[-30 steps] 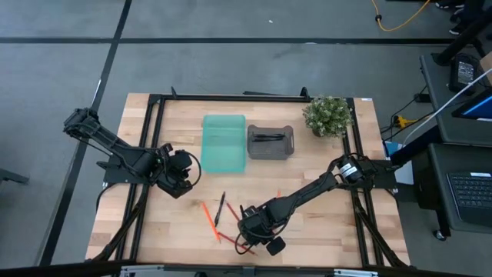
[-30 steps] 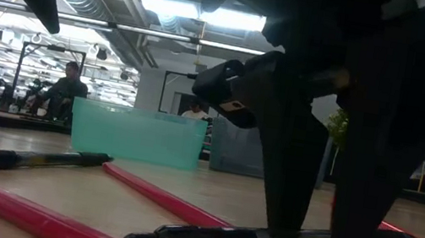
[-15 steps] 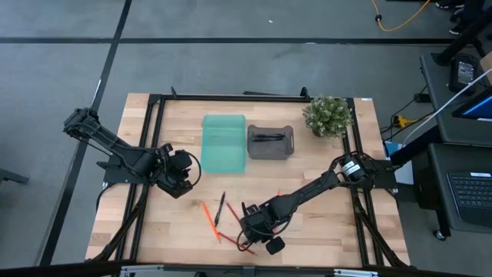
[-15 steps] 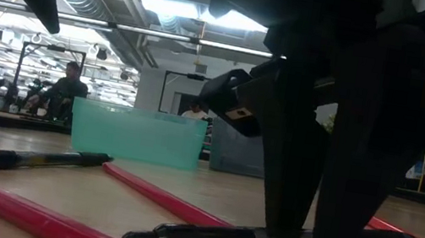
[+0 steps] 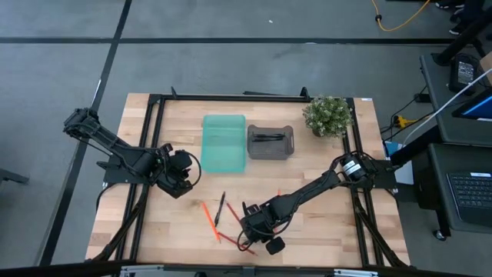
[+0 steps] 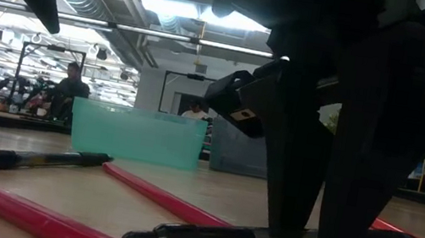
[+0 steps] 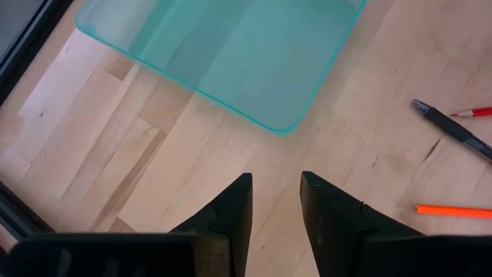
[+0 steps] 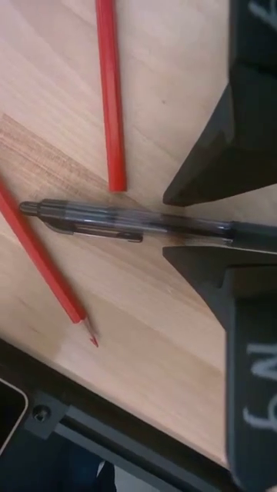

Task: Sort pens & pencils
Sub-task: Put the black pen into the black bin

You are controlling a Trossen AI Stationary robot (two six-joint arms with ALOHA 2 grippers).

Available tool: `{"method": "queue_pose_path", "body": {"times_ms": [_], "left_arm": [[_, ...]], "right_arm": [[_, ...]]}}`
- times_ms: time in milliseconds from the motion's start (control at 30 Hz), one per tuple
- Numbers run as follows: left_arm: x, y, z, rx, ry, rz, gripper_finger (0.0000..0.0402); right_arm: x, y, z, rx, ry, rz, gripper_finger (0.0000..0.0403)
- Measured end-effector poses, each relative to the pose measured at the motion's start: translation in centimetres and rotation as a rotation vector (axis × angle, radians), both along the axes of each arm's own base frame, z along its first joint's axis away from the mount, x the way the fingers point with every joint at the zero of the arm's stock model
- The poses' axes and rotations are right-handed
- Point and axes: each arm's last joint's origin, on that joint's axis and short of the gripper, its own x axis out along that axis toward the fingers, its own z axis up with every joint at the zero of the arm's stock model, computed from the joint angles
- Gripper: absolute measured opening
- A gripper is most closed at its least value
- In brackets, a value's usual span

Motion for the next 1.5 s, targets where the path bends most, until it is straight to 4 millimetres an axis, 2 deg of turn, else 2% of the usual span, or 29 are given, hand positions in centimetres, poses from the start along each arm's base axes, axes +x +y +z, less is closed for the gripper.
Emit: {"method": "queue_pose_path", "body": {"times_ms": [167, 500, 733, 1033, 1500], "left_arm": [[0.0, 0.0, 0.0, 0.0, 0.0, 0.0, 0.0105], [0.0, 0.0, 0.0, -0.001, -0.001, 0.003, 0.0105], [0.0, 0.0, 0.0, -0.001, -0.001, 0.003, 0.0105], [0.0, 0.0, 0.0, -0.003, -0.005, 0.002, 0.0105], [0.1, -0.1, 0.0, -0.006, -0.011, -0.001, 0.0105]], "right_arm": [[0.0, 0.0, 0.0, -0.011, -0.003, -0.008, 0.01], [-0.1, 0.2, 0.0, -0.012, 0.003, -0.032, 0.0065], [-0.5, 0.9, 0.0, -0.049, -0.011, -0.058, 0.0068], [-1.4, 1.0, -1.1, -0.049, 0.0, -0.147, 0.0069], [-1.7, 1.6, -1.2, -0.06, -0.013, -0.167, 0.005]]}}
